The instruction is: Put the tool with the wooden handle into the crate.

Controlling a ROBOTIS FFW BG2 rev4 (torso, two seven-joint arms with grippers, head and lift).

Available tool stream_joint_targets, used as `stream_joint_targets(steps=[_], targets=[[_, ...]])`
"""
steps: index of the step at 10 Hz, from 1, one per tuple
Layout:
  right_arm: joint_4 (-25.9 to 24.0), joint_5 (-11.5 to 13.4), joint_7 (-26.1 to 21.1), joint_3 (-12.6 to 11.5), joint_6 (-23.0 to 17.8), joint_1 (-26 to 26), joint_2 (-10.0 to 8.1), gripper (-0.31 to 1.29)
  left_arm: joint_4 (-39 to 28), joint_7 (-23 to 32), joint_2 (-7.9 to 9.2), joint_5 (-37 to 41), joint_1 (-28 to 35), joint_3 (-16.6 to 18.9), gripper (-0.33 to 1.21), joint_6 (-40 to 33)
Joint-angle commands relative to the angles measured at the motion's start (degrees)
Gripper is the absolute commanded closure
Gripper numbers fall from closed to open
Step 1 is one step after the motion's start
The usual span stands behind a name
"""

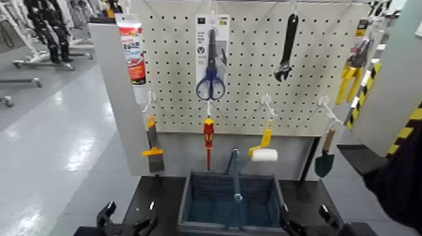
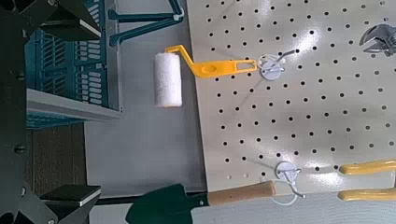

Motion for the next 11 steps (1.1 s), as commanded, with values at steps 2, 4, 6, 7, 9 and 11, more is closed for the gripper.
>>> stream_joint_targets(steps=[2,4,6,7,9,11], targets=[[-0.1,0.1,-0.1,0.0,0.1,0.0,-0.02,0.14,0.2,0.0,-0.03,0.3,0.1,0.2,0.11,-0.3],[-0.2,0.0,0.0,-0.1,0.4,0.0,-0.02,0.14,0.2,-0.1,-0.03,0.4,0.2,0.2,0.11,-0.4],[-1.5,0.3,3.6,-3.0,2.9,-0.2,0.33,0.14,0.2,-0.3,-0.03,0.5,0.2,0.3,0.11,-0.3],[-2.3,1.0,6.5,-5.4,4.0,-0.5,0.68,0.14,0.2,-0.3,-0.03,0.7,0.2,0.3,0.11,-0.3],[-4.5,2.3,11.9,-10.2,7.1,-1.3,0.59,0.14,0.2,-0.3,-0.03,0.8,0.2,0.3,0.11,-0.2],[-6.6,3.1,18.9,-14.5,11.5,-2.7,0.33,0.14,0.2,-0.5,0.06,0.9,0.1,0.3,0.11,-0.2]])
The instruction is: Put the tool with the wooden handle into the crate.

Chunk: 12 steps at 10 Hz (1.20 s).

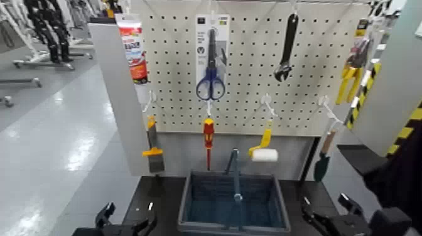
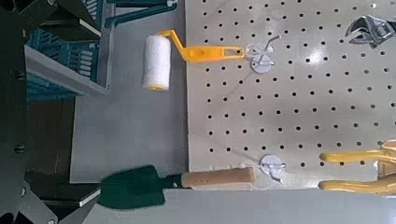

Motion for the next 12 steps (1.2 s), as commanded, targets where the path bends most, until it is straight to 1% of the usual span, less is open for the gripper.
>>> stream_joint_targets(steps=[1,3,5,6,8,12], targets=[[-1.7,0.6,6.7,-5.1,5.2,-2.0,-0.48,0.14,0.0,-0.1,0.08,0.2,0.0,0.0,0.11,0.0],[-1.7,0.7,11.5,-8.4,8.3,-4.1,-2.41,0.14,0.0,-0.2,0.08,0.2,-0.1,0.0,0.11,0.0],[-1.4,0.7,13.9,-9.8,11.1,-6.1,-5.31,0.14,0.0,-0.3,0.08,0.3,-0.1,0.0,0.11,0.0],[-0.7,0.1,15.3,-9.9,12.3,-7.4,-7.24,0.14,0.0,-0.3,0.08,0.4,-0.2,0.0,0.11,0.1],[1.3,-1.0,16.5,-9.8,13.3,-9.4,-10.23,0.14,0.0,-0.3,0.00,0.4,-0.2,-0.1,0.11,0.1],[9.4,-3.2,20.2,-7.8,13.8,-16.2,-16.12,0.14,0.1,-0.3,-0.09,0.4,-0.2,-0.1,0.11,0.2]])
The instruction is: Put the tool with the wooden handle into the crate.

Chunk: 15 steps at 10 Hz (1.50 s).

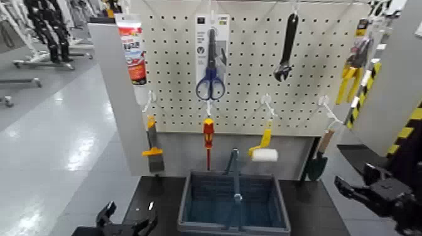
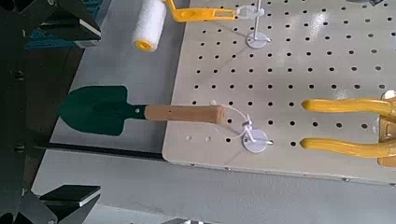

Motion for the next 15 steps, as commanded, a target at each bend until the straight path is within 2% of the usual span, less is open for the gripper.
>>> stream_joint_targets(steps=[1,4,8,13,15], targets=[[5.4,-1.1,1.6,1.3,0.0,-4.7,-3.51,0.14,0.0,-0.1,-0.09,0.0,-0.1,-0.1,0.11,0.1],[10.3,-2.0,4.6,4.8,1.1,-9.6,-6.76,0.14,0.0,-0.1,-0.17,0.0,-0.2,-0.1,0.11,0.2],[18.3,-3.3,7.5,10.1,0.0,-16.3,-9.57,0.14,0.4,-0.6,-0.35,0.0,-0.6,0.0,0.11,0.3],[25.5,-4.8,10.0,15.3,-1.4,-22.3,-11.86,0.14,1.1,-1.3,-0.88,-0.2,-1.1,0.0,0.11,0.3],[27.1,-4.9,10.3,16.8,-2.1,-24.3,-12.30,0.21,1.2,-1.5,-1.05,-0.2,-1.2,0.2,0.11,0.3]])
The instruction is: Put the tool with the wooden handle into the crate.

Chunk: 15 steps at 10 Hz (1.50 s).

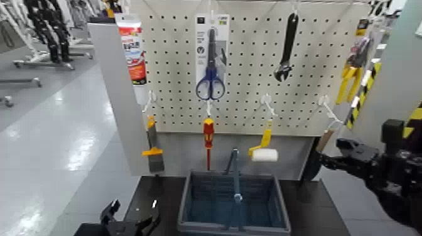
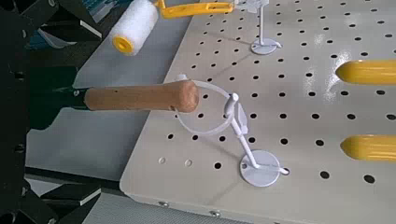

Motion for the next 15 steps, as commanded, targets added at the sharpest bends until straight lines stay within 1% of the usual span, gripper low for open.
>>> stream_joint_targets(steps=[1,2,3,4,5,6,7,12,14,15], targets=[[1.8,-0.2,0.1,1.6,-0.7,-2.1,-0.46,0.37,0.1,-0.2,-0.17,0.0,-0.1,0.1,0.11,0.0],[3.1,-0.3,0.1,2.5,-1.3,-3.1,-0.55,0.56,0.1,-0.3,-0.26,0.0,-0.1,0.1,0.11,0.0],[3.6,-0.3,0.1,3.3,-1.6,-3.6,-0.46,0.82,0.1,-0.4,-0.26,0.0,-0.1,0.1,0.11,0.0],[3.4,-0.3,-0.3,3.3,-1.6,-3.6,-0.37,1.11,0.1,-0.5,-0.26,0.0,-0.1,0.4,0.11,0.0],[3.1,-0.1,-0.5,3.1,-1.6,-3.5,-0.29,1.12,0.1,-0.5,-0.26,0.0,-0.1,0.5,0.11,0.0],[2.7,0.2,-0.6,3.2,-1.5,-3.4,-0.20,1.19,0.1,-0.6,-0.26,0.0,0.0,0.6,0.11,-0.1],[2.6,0.2,-0.7,3.1,-1.5,-3.4,-0.20,1.23,0.1,-0.6,-0.26,0.0,0.0,0.6,0.11,0.0],[1.1,0.1,-0.6,2.1,-1.5,-2.1,0.33,1.23,0.0,-0.8,-0.26,0.0,0.1,0.6,0.11,-0.2],[-1.5,0.0,-0.6,0.6,-1.0,0.0,1.12,1.23,-0.1,-0.8,-0.26,0.0,0.2,0.6,0.11,-0.2],[-4.2,0.0,-0.6,-0.5,-0.3,1.7,1.82,1.23,-0.1,-0.8,-0.26,0.0,0.2,0.6,0.11,-0.2]])
